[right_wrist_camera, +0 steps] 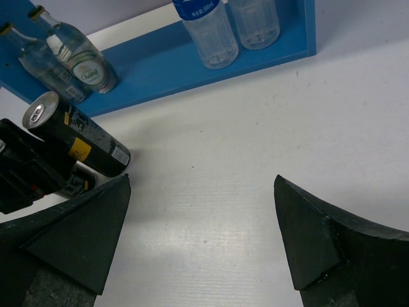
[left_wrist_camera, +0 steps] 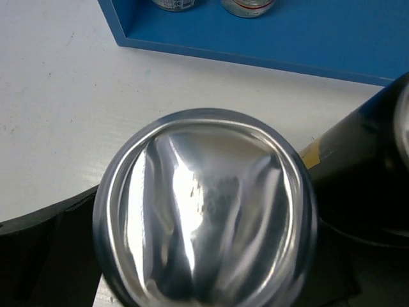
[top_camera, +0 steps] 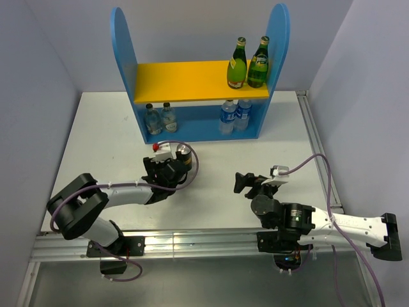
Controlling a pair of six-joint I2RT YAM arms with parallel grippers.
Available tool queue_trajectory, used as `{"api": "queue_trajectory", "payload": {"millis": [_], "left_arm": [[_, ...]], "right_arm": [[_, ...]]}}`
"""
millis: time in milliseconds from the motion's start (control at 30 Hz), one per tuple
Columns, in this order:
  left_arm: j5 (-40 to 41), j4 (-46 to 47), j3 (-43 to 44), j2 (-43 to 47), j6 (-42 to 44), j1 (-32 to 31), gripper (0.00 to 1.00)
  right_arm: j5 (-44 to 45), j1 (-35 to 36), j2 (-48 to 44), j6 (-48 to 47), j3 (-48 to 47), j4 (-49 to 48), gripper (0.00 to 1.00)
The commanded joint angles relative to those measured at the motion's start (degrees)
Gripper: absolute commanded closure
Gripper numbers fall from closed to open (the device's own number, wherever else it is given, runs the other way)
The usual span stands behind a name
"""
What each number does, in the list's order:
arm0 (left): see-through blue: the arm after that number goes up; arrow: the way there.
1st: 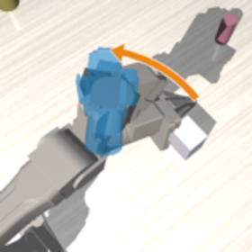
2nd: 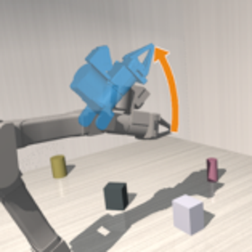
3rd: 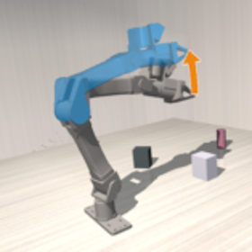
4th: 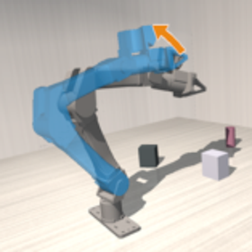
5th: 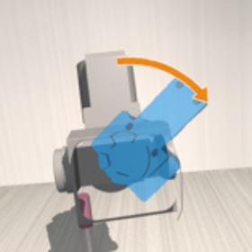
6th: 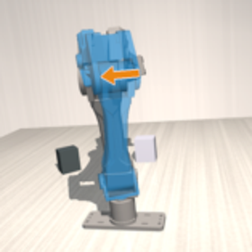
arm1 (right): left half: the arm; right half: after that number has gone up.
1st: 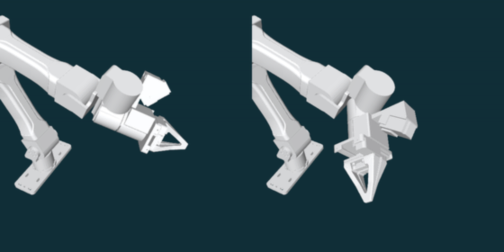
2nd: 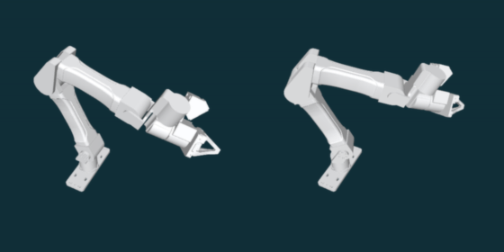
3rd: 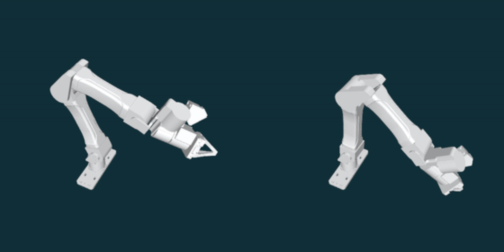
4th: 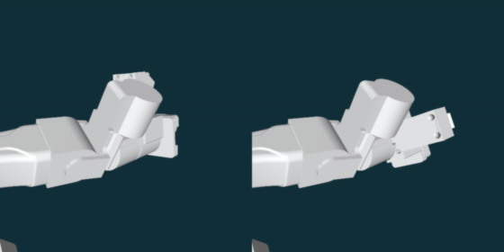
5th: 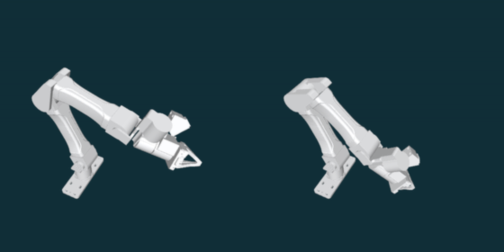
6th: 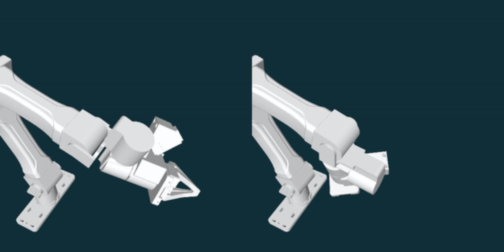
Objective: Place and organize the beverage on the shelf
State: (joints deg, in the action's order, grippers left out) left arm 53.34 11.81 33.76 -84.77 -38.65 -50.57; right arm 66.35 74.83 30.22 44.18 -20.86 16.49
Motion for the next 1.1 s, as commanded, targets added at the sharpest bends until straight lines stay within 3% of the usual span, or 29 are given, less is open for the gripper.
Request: {"api": "queue_trajectory", "payload": {"millis": [0, 67, 133, 300, 367, 433, 467, 600, 767, 867, 1067], "left_arm": [[-0.61, 6.11, 2.36, -1.71, 1.83, 0.73, 0.01], [-0.35, 6.46, 2.71, -2.93, 2.27, 0.82, 0.04], [0.79, 5.86, 3.15, -3.47, 1.31, 0.82, 0.22], [1.41, 5.06, 3.24, -3.03, 0.69, 0.82, 0.38], [1.59, 2.87, 3.59, -2.33, -0.1, 0.82, 0.62], [2.55, -1.85, 4.65, -1.63, -3.08, 0.82, 0.96], [2.99, -3.62, 4.91, -1.36, -4.05, 0.73, 1.0], [5.1, -11.27, 5.96, 1.7, -9.23, -1.54, 1.0], [5.99, -29.08, 12.1, 8.29, -13.11, -4.45, 1.0], [5.28, -31.24, 17.37, 13.92, -7.95, -4.54, 1.0], [4.05, -27.64, 30.28, 19.47, 13.46, -4.28, 1.0]], "right_arm": [[1.07, 0.41, -1.3, -0.68, 0.73, -2.43, 0.0], [1.33, 0.41, -1.48, -0.76, 0.91, -2.6, 0.0], [1.33, 0.41, -1.65, -1.03, 1.09, -3.13, 0.0], [1.42, 0.41, -1.21, -1.21, 1.09, -3.31, 0.0], [1.42, 0.41, -1.12, -1.29, 1.17, -3.39, 0.0], [1.33, 0.41, -1.13, -1.29, 1.17, -3.4, 0.0], [1.42, 0.32, -1.3, -1.29, 1.26, -3.4, 0.0], [1.24, 0.32, -1.65, -1.73, 1.61, -3.83, 0.0], [1.15, 0.32, -1.3, -1.82, 1.53, -4.1, 0.01], [1.07, 0.41, -0.86, -2.26, 1.61, -4.63, 0.01], [1.15, 0.41, -0.33, -2.26, 1.44, -4.71, 0.02]]}}
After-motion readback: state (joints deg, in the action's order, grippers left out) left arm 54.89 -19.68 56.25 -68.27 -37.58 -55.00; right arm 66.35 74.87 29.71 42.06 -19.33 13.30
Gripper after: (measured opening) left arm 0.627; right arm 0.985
